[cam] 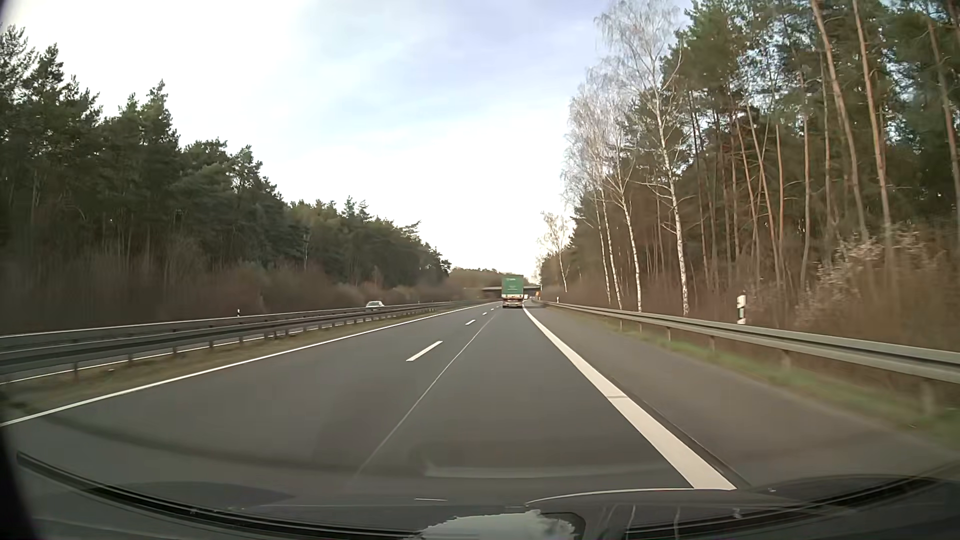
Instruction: Follow the waypoints while adhering to traffic rules and regulations
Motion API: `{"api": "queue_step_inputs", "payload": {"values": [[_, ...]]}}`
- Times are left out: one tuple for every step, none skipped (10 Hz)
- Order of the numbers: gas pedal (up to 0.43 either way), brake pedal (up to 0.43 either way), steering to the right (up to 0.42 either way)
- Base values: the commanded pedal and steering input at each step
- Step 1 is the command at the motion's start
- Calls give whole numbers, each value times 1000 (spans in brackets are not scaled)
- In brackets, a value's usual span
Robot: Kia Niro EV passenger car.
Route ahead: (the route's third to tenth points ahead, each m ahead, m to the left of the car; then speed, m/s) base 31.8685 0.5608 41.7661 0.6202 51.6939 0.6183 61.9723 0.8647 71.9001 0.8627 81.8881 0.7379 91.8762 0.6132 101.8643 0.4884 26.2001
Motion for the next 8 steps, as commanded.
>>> {"api": "queue_step_inputs", "payload": {"values": [[150, 0, -1], [157, 0, -1], [177, 0, -1], [177, 0, -1], [177, 0, -1], [197, 0, -1], [197, 0, -1], [209, 0, -1]]}}
